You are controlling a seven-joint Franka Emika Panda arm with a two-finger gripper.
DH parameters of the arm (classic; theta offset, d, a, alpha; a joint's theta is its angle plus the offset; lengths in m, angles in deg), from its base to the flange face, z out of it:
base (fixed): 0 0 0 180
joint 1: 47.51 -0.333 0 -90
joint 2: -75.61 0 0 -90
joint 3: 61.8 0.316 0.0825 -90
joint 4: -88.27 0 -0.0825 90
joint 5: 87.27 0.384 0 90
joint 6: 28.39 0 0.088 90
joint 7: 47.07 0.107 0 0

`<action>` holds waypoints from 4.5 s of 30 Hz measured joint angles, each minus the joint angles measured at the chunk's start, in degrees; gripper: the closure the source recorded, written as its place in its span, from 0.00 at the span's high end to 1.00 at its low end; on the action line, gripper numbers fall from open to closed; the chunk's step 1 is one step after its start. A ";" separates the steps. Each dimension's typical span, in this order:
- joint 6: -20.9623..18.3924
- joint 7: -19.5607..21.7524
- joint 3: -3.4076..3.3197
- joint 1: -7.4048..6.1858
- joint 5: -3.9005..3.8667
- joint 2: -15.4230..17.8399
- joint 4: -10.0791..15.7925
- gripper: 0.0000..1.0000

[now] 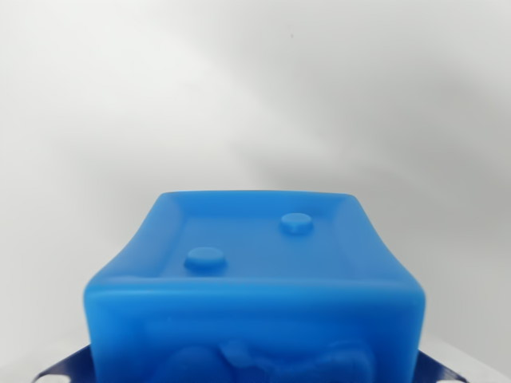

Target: Stack cube

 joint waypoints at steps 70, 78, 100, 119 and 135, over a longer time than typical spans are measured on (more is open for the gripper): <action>6.05 1.43 -1.68 5.81 2.83 18.17 24.18 0.00; 6.35 1.43 -2.04 6.43 3.14 20.25 26.57 0.00; 6.83 1.32 -3.32 8.33 3.82 26.09 32.92 0.00; 6.86 1.06 -4.90 9.76 4.02 30.92 37.72 0.00; 6.81 0.80 -6.60 10.99 4.01 35.15 41.59 0.00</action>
